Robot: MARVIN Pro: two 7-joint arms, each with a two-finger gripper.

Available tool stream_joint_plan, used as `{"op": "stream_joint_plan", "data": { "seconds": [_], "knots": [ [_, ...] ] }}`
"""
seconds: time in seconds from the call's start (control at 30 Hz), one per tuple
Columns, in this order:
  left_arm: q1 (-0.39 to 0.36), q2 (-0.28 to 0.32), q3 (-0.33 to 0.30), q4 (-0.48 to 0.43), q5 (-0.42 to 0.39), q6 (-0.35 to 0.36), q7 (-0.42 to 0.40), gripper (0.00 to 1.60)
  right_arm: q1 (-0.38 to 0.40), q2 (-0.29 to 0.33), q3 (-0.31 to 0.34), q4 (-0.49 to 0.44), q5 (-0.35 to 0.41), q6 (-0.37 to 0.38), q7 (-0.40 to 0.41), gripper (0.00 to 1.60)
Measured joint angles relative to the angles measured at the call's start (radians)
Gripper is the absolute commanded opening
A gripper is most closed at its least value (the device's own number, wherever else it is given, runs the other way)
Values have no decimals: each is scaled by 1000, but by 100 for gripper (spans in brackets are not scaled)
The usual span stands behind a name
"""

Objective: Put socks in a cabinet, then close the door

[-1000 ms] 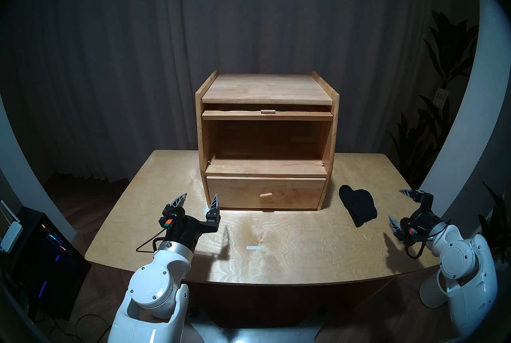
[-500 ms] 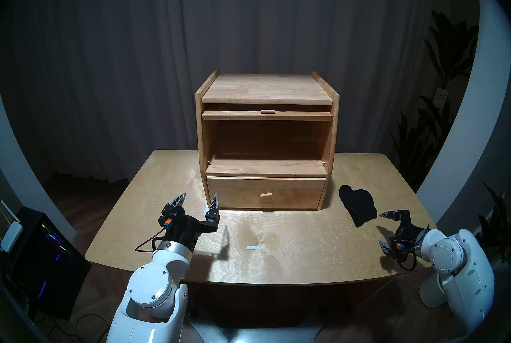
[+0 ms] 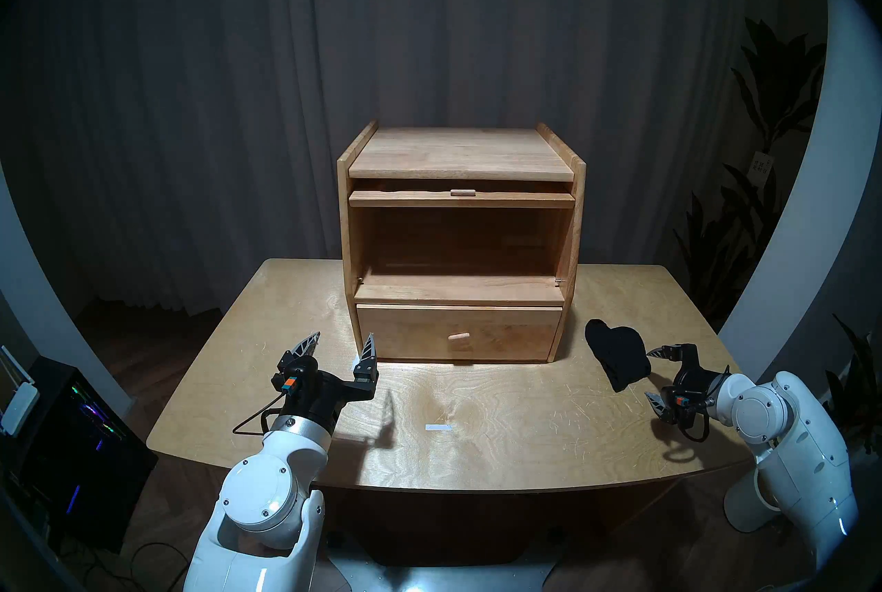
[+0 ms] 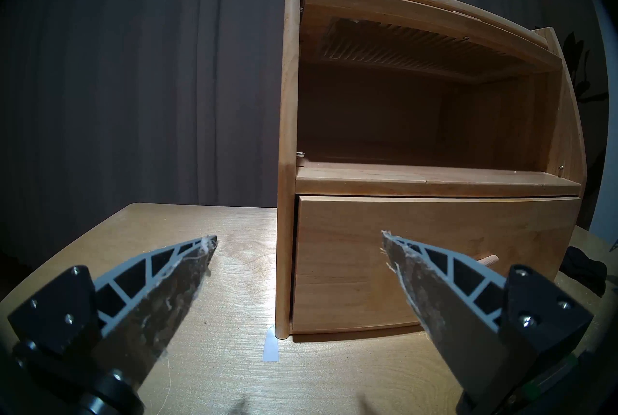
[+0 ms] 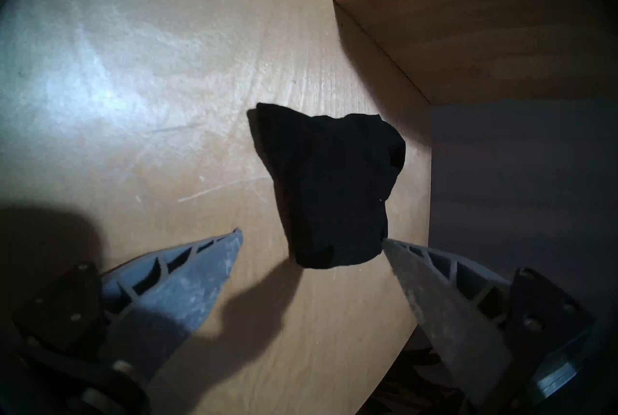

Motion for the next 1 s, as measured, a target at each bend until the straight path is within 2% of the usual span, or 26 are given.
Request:
{"op": "stream_joint_plan", "data": {
  "seconds": [0.23,0.53,0.57,0.6,0.63,0.83,1.0],
  "knots": [
    [0,0,2,-1,1,0,6,160,103,19,-80,85,-11,3,-29,160],
    [0,1,4,-2,1,0,12,160,236,1,-172,183,-47,8,-55,160],
    [0,1,4,-2,1,0,12,160,247,-1,-179,191,-50,8,-55,114],
    [0,1,5,-2,1,0,13,160,264,-4,-188,204,-53,8,-55,32],
    [0,1,5,-2,1,0,13,160,276,-6,-195,213,-55,8,-53,0],
    [1,2,6,-4,2,-1,16,160,357,-23,-242,301,-47,-20,-16,0],
    [1,4,7,-6,2,-1,18,160,383,-28,-224,344,33,-57,9,0]
  ]
}}
